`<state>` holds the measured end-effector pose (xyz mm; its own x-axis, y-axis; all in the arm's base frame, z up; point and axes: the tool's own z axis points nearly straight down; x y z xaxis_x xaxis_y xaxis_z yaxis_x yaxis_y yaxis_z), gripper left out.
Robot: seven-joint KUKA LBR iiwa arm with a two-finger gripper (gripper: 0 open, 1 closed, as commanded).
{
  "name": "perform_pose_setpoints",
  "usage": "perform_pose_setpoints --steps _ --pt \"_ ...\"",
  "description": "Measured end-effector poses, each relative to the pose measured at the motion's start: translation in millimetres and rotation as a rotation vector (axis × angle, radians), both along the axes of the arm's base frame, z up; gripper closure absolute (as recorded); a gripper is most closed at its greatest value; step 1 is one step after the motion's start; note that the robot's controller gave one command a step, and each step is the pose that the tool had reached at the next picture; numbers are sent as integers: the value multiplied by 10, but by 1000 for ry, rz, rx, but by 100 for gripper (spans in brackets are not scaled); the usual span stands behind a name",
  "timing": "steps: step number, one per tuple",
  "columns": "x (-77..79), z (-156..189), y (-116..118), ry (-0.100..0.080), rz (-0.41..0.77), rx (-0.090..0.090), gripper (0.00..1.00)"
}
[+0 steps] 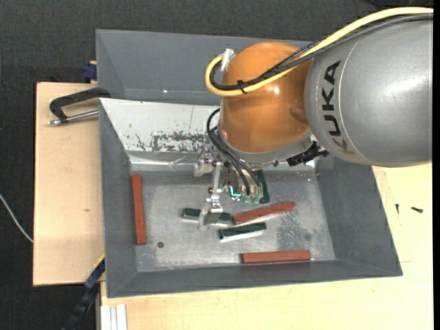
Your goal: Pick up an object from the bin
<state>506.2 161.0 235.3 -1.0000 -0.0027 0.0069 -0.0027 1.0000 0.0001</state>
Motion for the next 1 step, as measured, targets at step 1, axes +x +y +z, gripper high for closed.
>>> perform_pose_setpoints --steps 1 --pt "17 36 -9 -8 -2 1 0"
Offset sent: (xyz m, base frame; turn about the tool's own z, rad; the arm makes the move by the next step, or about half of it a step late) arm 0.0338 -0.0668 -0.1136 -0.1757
